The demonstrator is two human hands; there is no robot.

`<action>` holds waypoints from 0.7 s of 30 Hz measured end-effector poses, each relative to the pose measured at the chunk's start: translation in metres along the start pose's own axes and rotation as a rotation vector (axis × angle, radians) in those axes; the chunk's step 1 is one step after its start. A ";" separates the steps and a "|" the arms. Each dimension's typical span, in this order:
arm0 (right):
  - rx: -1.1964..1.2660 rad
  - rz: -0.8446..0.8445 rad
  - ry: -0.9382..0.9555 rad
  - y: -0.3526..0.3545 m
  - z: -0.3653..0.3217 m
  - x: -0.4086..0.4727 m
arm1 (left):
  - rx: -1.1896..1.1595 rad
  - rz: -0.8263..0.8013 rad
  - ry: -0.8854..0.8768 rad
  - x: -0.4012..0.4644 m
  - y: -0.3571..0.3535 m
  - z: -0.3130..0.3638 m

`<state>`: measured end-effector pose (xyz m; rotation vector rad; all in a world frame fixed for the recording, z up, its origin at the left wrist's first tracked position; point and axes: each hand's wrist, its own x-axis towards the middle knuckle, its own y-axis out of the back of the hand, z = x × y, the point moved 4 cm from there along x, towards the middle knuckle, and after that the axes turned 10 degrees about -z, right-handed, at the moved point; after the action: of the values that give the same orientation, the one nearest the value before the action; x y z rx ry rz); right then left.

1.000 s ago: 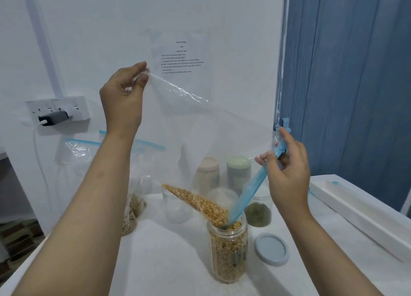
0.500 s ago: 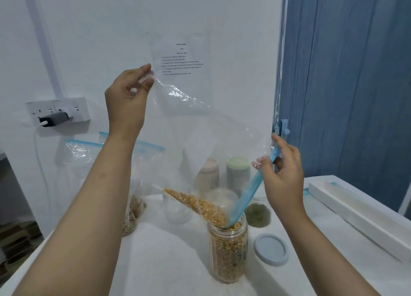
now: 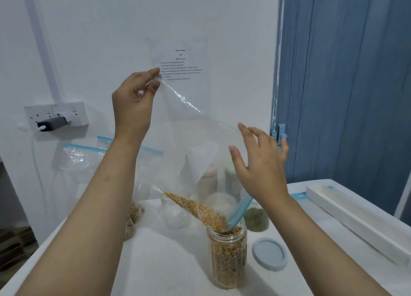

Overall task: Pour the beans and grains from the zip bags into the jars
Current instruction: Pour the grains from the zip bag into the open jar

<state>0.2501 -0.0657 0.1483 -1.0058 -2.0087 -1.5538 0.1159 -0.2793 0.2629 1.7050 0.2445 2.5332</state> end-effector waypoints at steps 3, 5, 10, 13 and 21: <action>0.058 -0.083 0.099 0.005 -0.017 0.022 | -0.007 -0.006 -0.009 0.001 -0.002 0.000; 0.195 -0.124 0.216 0.008 -0.030 0.035 | -0.012 -0.008 -0.013 0.001 -0.004 0.000; 0.306 -0.050 0.441 0.009 -0.045 0.048 | 0.007 -0.034 -0.031 0.002 -0.003 -0.002; 0.308 0.019 0.486 0.009 -0.041 0.044 | 0.101 -0.078 -0.040 -0.002 0.000 -0.002; 0.403 0.066 0.475 0.004 -0.027 0.036 | 0.515 -0.090 0.039 -0.048 0.001 -0.021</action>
<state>0.2265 -0.0807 0.1843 -0.4840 -1.8183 -1.1487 0.1143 -0.2897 0.2112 1.7344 1.0280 2.5861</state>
